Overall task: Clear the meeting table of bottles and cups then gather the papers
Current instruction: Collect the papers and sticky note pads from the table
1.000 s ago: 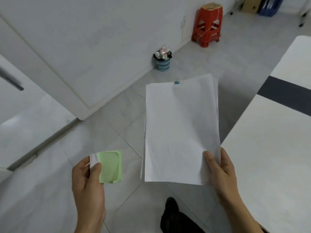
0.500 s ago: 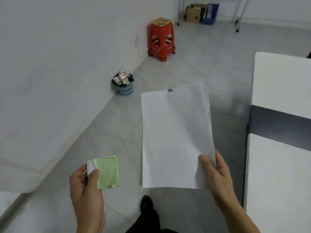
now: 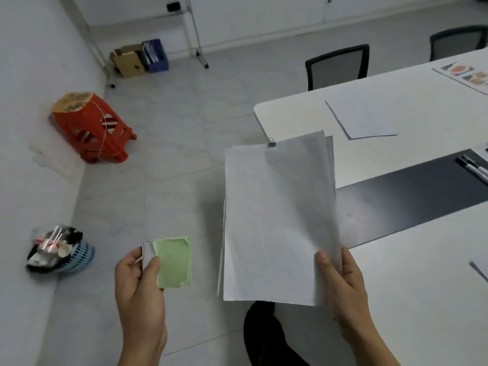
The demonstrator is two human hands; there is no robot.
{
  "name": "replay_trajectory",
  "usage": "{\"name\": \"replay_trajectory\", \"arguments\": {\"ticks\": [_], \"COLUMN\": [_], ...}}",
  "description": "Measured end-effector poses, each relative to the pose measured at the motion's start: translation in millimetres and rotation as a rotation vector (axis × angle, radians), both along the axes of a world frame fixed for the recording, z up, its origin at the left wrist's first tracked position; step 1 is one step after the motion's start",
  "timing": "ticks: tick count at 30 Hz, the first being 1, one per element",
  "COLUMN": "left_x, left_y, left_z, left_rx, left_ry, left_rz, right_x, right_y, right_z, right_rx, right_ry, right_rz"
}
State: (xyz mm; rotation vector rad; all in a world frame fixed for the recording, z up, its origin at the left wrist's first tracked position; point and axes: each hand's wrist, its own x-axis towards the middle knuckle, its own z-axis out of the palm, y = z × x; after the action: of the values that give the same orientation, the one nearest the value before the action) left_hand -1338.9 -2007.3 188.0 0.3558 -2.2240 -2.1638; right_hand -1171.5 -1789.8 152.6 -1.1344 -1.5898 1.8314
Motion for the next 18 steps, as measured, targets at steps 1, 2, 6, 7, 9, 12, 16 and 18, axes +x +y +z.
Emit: {"name": "replay_trajectory", "arguments": {"ticks": [1,2,6,7,9,12,16,18], "left_x": [-17.2,-35.3,-116.6,-137.7,-174.9,-225.8,-286.8,-316.3], "left_y": [16.8,33.1,93.3,107.0,132.9,176.1,243.4,281.0], "left_z": [-5.2,-8.1,8.1,13.3,22.2,24.7,-0.4,-15.3], "left_rx": [0.005,0.007,-0.033,-0.039,-0.033,-0.032,-0.067,-0.087], "left_ry": [-0.028,-0.056,-0.078,-0.062,-0.044,-0.039,-0.083,-0.128], "left_rz": [0.006,0.015,-0.010,-0.021,-0.036,-0.108,-0.286,-0.413], "right_x": [-20.7,-42.8,-136.0,-155.3,-189.0,-226.9,-262.5,-276.7], "right_y": [15.5,30.4,89.9,105.6,132.1,166.4,201.1,212.5], "right_z": [-5.8,-8.3,-2.6,-1.6,3.8,7.5,-12.5,-25.8], "right_rx": [-0.023,-0.043,-0.046,-0.046,-0.044,-0.039,-0.045,-0.048], "right_ry": [-0.002,0.002,0.034,0.050,0.063,0.074,0.051,0.027], "right_rz": [0.002,-0.003,-0.009,-0.016,-0.037,-0.076,-0.244,-0.361]}}
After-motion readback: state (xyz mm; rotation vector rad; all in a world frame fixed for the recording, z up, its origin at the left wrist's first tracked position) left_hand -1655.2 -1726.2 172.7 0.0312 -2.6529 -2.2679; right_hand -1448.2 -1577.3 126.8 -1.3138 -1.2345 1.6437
